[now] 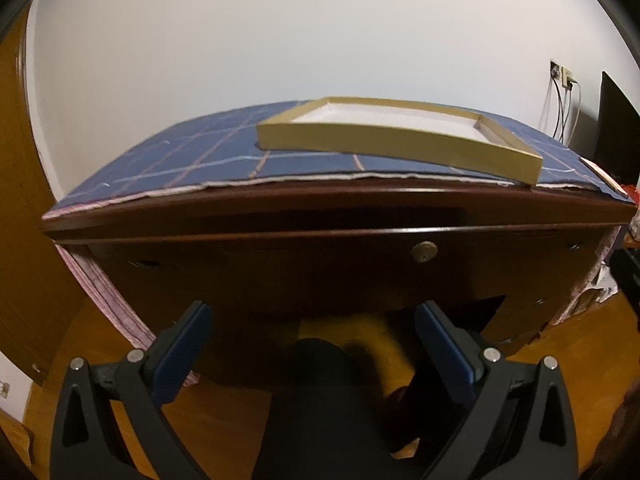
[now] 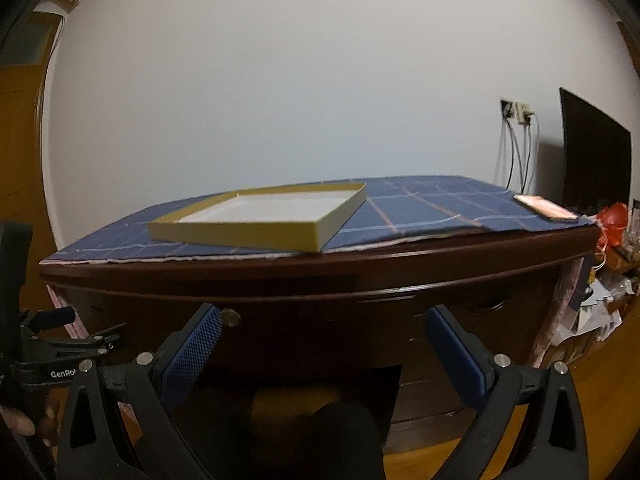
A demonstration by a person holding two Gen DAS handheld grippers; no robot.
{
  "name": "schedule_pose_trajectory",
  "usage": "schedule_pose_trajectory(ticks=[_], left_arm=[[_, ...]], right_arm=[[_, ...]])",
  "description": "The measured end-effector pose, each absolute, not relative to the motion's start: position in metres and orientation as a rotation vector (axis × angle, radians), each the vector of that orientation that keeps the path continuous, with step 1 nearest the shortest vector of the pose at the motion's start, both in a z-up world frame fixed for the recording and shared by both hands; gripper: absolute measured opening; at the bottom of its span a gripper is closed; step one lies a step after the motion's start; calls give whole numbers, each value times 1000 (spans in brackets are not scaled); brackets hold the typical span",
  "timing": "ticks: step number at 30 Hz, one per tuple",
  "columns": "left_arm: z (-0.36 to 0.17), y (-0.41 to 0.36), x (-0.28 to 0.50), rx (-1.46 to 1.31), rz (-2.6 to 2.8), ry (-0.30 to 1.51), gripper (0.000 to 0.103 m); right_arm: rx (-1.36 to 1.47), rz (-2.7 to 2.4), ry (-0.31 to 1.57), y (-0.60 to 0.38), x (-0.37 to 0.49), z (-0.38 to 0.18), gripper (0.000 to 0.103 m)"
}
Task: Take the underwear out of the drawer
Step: 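Move both tools toward the front of the closed dresser drawer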
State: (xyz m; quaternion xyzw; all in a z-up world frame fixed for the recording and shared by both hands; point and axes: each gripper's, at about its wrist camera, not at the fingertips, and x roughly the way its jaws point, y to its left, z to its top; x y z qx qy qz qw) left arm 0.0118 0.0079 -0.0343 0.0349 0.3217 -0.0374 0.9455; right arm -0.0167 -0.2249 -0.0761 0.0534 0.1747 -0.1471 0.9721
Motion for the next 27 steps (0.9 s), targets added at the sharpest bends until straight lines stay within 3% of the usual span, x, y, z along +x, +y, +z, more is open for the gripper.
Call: schedule_pose_trajectory(ticks=[27], left_arm=[[-52, 12, 18, 88, -53, 698, 102]], right_arm=[[138, -279, 387, -221, -4, -98, 102]])
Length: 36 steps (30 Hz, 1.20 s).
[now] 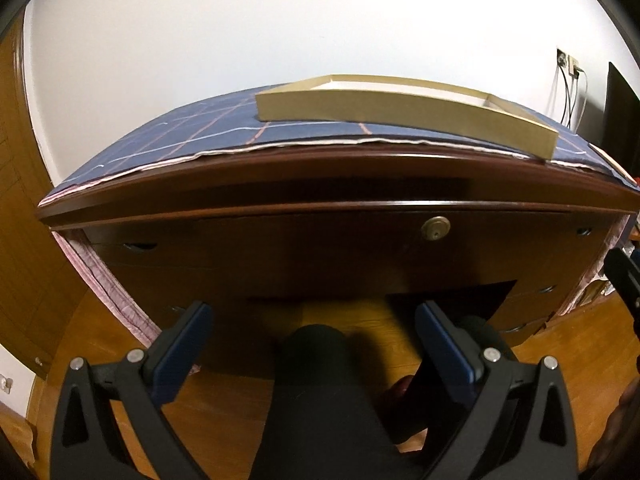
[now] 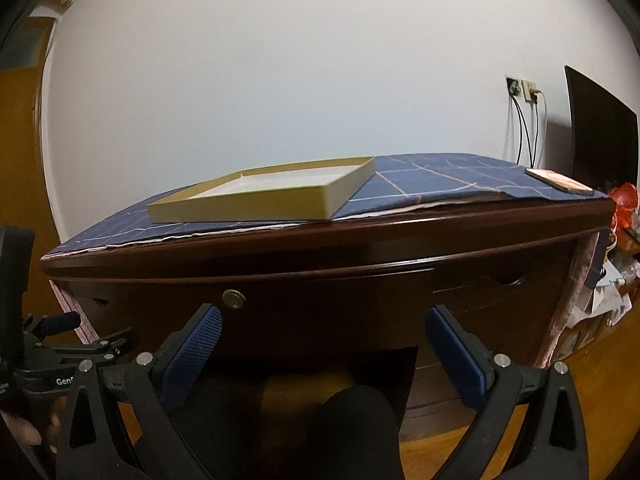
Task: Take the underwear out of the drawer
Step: 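Move both tools toward the front of the closed dresser drawer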
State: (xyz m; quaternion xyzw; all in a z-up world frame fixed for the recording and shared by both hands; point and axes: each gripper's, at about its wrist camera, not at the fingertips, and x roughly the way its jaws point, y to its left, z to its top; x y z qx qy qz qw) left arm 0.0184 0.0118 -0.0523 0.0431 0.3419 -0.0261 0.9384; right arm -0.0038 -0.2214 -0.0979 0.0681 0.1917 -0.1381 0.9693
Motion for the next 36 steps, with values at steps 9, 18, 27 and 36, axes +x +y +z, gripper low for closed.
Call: schedule_pose_trajectory(ticks=[9, 18, 27, 36], left_arm=[[-56, 11, 23, 95, -62, 715, 102], [-59, 9, 25, 105, -54, 720, 102], [-67, 9, 40, 101, -54, 747, 102], [-64, 9, 53, 91, -41, 743, 102]], right_arm=[[165, -278, 407, -229, -1, -102, 102], [160, -285, 417, -235, 5, -107, 102], [236, -291, 380, -260, 21, -96, 102], [53, -414, 347, -264, 78, -74, 102]])
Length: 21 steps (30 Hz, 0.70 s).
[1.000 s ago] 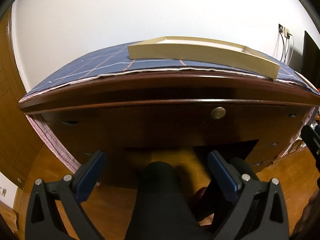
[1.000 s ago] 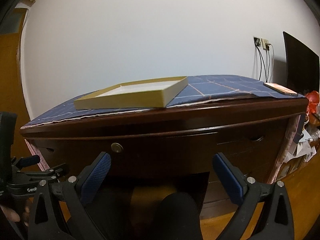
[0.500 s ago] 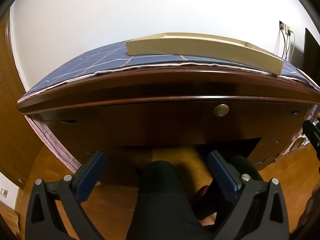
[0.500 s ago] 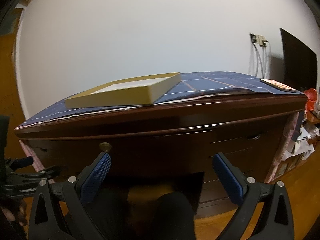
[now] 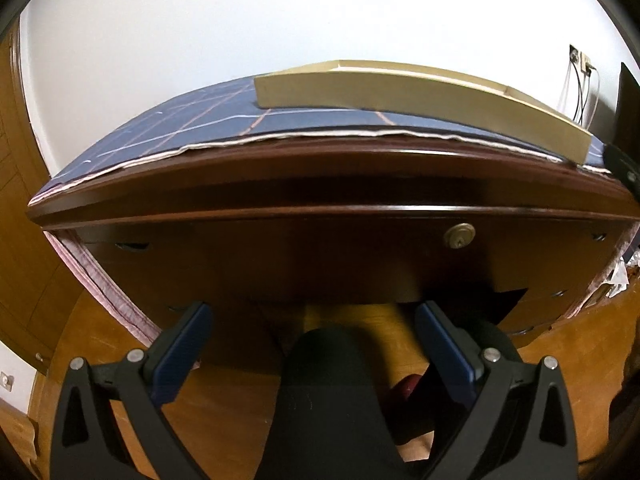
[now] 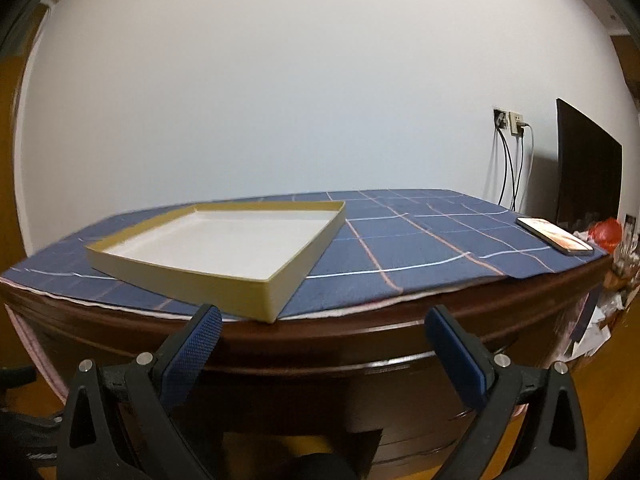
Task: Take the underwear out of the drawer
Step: 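Move both tools toward the front of the closed dresser drawer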
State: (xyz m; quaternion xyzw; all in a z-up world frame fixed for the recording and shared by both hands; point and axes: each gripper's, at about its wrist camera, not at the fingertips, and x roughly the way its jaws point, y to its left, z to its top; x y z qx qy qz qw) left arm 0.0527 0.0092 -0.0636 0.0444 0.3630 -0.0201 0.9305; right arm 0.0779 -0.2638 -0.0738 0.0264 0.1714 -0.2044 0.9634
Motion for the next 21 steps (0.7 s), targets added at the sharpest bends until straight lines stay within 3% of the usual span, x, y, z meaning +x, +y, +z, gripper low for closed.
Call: schedule_pose_trajectory(ticks=[14, 21], left_arm=[[-61, 1, 61, 121, -71, 751, 102], [-65, -5, 73, 119, -83, 722, 102]], right_arm=[[109, -496, 374, -322, 126, -74, 102], [104, -406, 291, -330, 78, -90, 102]])
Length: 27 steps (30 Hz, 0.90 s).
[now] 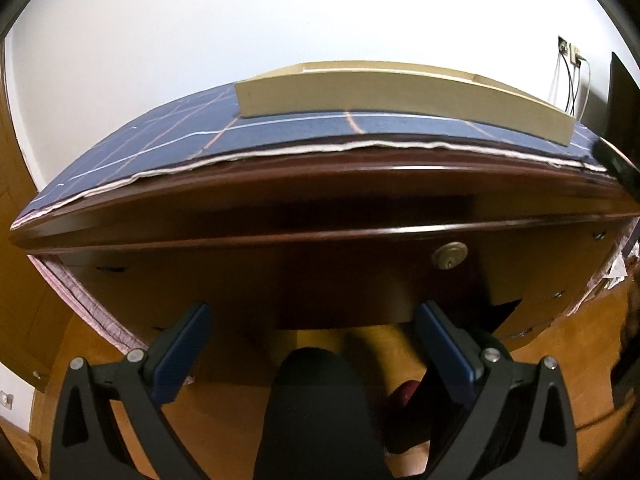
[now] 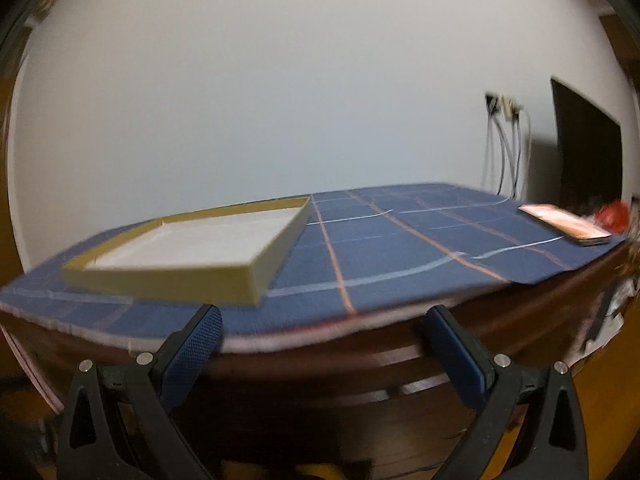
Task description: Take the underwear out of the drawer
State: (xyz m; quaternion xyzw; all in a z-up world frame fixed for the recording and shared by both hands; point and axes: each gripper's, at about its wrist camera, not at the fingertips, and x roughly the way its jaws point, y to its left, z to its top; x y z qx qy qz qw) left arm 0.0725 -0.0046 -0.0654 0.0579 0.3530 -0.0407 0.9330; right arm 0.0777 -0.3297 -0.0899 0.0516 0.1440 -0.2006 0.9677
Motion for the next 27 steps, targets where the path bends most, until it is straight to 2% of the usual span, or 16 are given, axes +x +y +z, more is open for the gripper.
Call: schedule_pose_trajectory(ticks=[5, 14, 20, 27], left_arm=[[-71, -10, 80, 128, -88, 698, 102], [-70, -17, 88, 145, -64, 690, 102], [-67, -18, 86, 154, -54, 691, 102], [-66, -12, 85, 149, -62, 688, 102]], right_arm=[[140, -362, 314, -329, 53, -114, 102], [218, -236, 437, -363, 92, -147, 102], [272, -124, 439, -369, 101, -154, 103], [217, -86, 546, -361, 101, -147, 103]])
